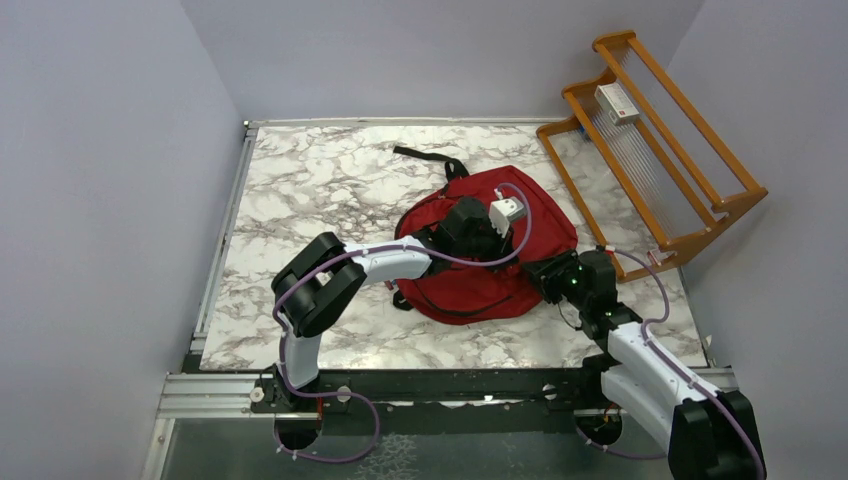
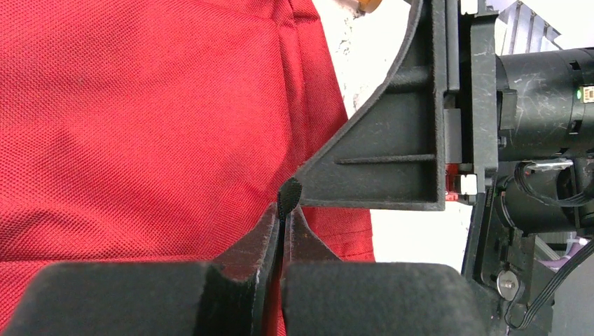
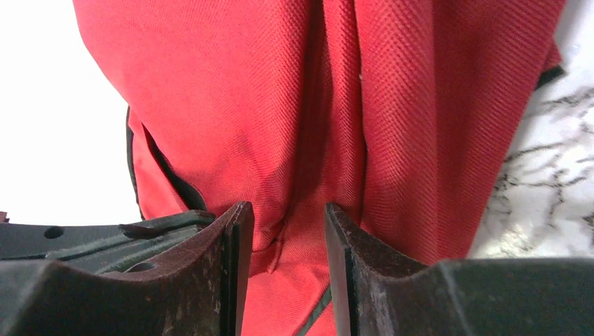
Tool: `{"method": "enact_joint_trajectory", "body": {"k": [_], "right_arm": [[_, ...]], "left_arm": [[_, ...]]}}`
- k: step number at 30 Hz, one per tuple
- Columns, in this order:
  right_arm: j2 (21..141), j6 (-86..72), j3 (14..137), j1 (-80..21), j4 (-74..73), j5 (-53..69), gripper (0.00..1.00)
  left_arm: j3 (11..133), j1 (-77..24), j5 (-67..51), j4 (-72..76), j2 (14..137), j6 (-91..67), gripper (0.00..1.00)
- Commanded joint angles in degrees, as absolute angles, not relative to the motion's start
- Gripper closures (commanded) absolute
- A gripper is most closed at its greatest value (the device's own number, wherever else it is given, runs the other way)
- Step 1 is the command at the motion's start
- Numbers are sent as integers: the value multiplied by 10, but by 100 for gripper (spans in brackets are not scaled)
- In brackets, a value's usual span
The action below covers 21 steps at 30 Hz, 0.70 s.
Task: Pack the student bag
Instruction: Unzip the student bag at the center of the board.
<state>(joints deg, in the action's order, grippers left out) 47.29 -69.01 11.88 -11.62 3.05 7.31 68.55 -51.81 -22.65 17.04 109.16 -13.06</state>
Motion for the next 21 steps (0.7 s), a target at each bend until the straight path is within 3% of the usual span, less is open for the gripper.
{"method": "enact_joint_trajectory", "body": {"k": [1, 9, 18, 21], "right_arm": [[498, -712, 114, -117, 106, 99, 53], [550, -722, 105, -117, 167, 117, 57], [576, -706, 104, -117, 182, 138, 98], [562, -694, 104, -117, 162, 140, 99]], "left_arm": [[680, -515, -242, 196, 1068, -130, 100], [683, -515, -258, 202, 1072, -134, 100], [680, -511, -223, 200, 1070, -127, 100], [681, -494, -214, 199, 1072, -141, 100]]}}
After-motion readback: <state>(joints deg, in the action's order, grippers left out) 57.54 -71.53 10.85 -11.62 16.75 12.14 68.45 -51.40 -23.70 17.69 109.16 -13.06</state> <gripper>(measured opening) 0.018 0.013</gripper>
